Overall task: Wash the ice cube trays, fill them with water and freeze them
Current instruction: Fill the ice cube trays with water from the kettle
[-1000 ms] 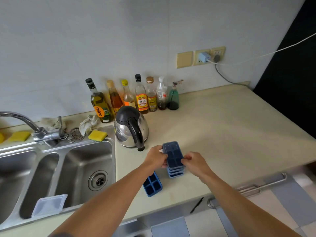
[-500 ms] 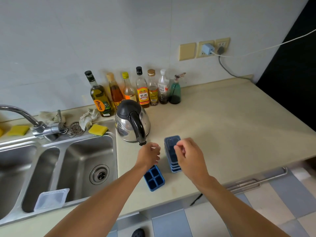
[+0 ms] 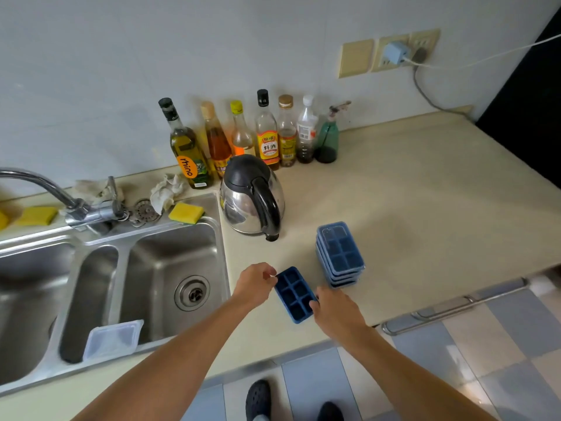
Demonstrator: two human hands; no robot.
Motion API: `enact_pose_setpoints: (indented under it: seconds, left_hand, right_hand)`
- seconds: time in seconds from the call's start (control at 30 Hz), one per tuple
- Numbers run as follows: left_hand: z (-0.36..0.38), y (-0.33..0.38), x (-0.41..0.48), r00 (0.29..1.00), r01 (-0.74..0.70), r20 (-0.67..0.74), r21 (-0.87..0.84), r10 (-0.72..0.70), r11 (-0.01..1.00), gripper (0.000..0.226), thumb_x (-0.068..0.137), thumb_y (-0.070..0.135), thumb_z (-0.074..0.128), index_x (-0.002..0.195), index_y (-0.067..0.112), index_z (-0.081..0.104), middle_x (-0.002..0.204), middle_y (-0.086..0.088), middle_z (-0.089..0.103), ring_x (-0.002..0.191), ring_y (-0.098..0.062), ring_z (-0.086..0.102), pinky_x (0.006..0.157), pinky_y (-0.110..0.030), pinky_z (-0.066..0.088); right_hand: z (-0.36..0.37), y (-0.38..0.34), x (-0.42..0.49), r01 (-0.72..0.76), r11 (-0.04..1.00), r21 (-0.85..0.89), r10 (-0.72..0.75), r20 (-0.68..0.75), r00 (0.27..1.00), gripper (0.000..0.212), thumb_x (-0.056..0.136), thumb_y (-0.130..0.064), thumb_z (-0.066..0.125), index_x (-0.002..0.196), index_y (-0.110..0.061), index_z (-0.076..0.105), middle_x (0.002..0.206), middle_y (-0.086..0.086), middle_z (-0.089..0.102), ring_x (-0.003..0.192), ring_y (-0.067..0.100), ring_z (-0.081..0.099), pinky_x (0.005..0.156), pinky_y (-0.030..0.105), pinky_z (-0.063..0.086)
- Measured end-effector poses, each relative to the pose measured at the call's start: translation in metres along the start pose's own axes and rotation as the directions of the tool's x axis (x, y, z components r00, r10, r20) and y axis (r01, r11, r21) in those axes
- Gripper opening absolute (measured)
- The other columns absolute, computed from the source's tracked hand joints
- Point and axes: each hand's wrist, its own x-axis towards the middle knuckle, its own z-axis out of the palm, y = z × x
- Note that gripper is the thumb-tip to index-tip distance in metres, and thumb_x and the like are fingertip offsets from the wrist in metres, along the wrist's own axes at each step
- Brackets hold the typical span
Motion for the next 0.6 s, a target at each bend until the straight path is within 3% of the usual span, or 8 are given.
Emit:
enact_pose_setpoints:
  seconds: [0.3,0.47,0.6]
  left_hand:
    - [-0.003,-0.012,0.005,0.993,0.099,0.085,-0.174,-0.085,0.98,0.008,0.096,0.004,0.059,0.099,0.011,0.061,0.085,-0.012,0.071,0.058,-0.018,0.066,0.059,-0.026,0.055]
    - [-0.007,-0.014,0.007,0.986,0.14,0.115,-0.218,-0.117,0.966,0.016,0.091,-0.002,0.054,0.098,0.012,0.059,0.081,-0.012,0.07,0.057,-0.018,0.064,0.058,-0.025,0.053]
    - [-0.01,-0.015,0.007,0.986,0.15,0.109,-0.23,-0.127,0.962,0.018,0.09,-0.003,0.053,0.098,0.012,0.058,0.078,-0.012,0.069,0.058,-0.019,0.062,0.062,-0.028,0.054]
  right_hand:
    - [0.008,-0.007,0.006,-0.106,0.974,0.202,0.103,0.025,0.994,0.018,0.099,-0.017,0.048,0.099,-0.008,0.063,0.086,0.005,0.067,0.078,0.021,0.063,0.072,0.038,0.052]
    - [0.003,-0.013,0.003,-0.115,0.936,0.332,0.113,0.025,0.993,0.018,0.097,-0.01,0.049,0.102,-0.004,0.065,0.083,0.011,0.069,0.075,0.03,0.067,0.075,0.048,0.058]
    - [-0.006,-0.017,0.0,-0.114,0.92,0.374,0.091,0.078,0.993,0.023,0.098,-0.011,0.051,0.113,-0.002,0.066,0.082,0.01,0.064,0.072,0.025,0.06,0.071,0.045,0.058]
